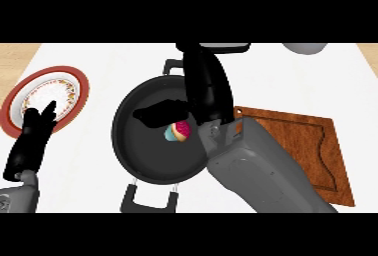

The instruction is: Pick the cupcake from the cutting board and place it in the pot

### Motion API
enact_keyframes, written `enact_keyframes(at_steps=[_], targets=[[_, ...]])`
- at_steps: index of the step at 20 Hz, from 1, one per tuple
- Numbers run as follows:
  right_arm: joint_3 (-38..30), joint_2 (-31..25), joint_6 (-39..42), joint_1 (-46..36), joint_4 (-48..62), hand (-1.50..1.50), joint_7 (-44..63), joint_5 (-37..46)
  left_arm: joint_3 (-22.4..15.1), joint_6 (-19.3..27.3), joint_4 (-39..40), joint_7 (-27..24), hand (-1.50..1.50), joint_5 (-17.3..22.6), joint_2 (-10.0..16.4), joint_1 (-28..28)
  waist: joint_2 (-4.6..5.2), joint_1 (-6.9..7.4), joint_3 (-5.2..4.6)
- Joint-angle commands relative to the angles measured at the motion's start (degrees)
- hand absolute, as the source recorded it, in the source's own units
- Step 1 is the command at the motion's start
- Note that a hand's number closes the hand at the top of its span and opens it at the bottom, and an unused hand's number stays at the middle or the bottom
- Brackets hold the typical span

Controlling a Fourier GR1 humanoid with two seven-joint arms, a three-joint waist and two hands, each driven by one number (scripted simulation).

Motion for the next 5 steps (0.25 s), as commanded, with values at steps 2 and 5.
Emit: enact_keyframes(at_steps=[2, 5], targets=[[-4.52, -0.6, -6.73, 6.62, -5.52, -1.5, -4.0, 0.73, 1.78, -0.7, 1.57, -1.11, 0.0, 0.64, 1.41, 0.31, -0.28, -1.27, 0.02], [-9.83, -4.87, -4.62, 9.33, -7.42, -1.5, -6.62, -2.21, 0.14, 0.2, -3.1, 0.47, 0.0, -0.23, -0.36, 2.68, -0.35, -0.97, 0.04]])
